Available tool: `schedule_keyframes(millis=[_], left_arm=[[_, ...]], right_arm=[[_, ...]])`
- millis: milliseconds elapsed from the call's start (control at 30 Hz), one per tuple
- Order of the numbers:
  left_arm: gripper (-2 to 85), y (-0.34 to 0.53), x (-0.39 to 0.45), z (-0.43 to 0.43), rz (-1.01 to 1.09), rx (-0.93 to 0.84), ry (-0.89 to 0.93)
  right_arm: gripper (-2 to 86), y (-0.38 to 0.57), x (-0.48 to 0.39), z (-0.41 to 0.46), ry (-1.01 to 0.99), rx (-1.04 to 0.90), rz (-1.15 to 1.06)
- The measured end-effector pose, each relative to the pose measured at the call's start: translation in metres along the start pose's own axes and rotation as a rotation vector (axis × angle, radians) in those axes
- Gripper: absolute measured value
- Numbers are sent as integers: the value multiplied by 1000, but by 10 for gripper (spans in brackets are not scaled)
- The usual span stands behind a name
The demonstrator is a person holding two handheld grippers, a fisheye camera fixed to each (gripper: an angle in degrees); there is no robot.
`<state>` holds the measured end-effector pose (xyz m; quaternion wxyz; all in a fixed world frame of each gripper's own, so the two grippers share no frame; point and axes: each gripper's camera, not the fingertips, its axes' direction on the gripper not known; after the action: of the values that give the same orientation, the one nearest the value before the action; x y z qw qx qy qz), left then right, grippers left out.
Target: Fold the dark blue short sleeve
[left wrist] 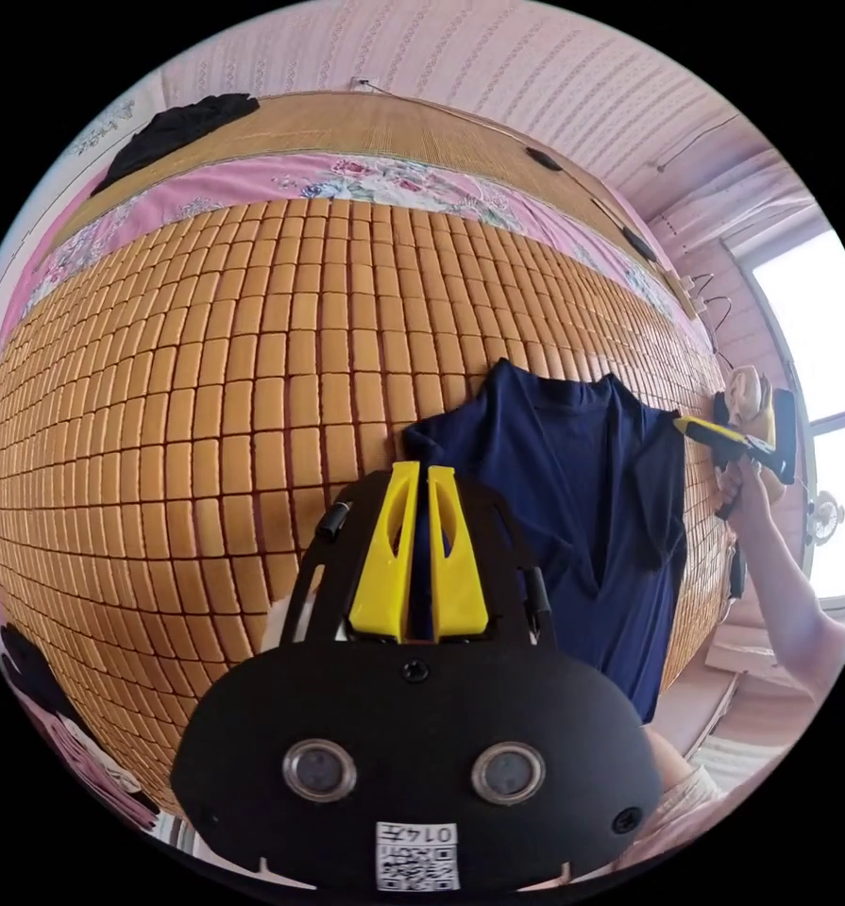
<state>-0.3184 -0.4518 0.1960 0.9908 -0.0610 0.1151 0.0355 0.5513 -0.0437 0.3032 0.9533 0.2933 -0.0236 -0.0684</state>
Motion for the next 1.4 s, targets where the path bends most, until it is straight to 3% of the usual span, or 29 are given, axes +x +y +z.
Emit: schedule_keyframes(millis=[233, 467, 667, 833, 933, 1033, 1233, 1400], left_arm=[[-5, 1, -28, -22, -102, 199, 104], [-6, 65, -20, -58, 94, 290, 172], [-8, 171, -28, -83, 186, 267, 268], [-8, 263, -46, -46, 79, 108, 324], [-8, 304, -54, -5, 11, 23, 267], [-5, 328, -58, 27, -2, -25, 203], [18, 349, -65, 46, 19, 40, 206], [8, 378, -59, 27, 61, 146, 38]], right_arm=[[4, -9, 15, -31, -26, 151, 42], [4, 45, -20, -75, -142, 239, -111], [4, 154, -55, -113, -197, 230, -198], [4, 255, -54, -63, -251, 49, -43], [4, 292, -54, -9, -208, -74, 32], [6, 306, -63, 13, -168, -68, 23], [18, 318, -83, 19, -116, 16, -26], [28, 333, -110, 1, 93, 90, -7]])
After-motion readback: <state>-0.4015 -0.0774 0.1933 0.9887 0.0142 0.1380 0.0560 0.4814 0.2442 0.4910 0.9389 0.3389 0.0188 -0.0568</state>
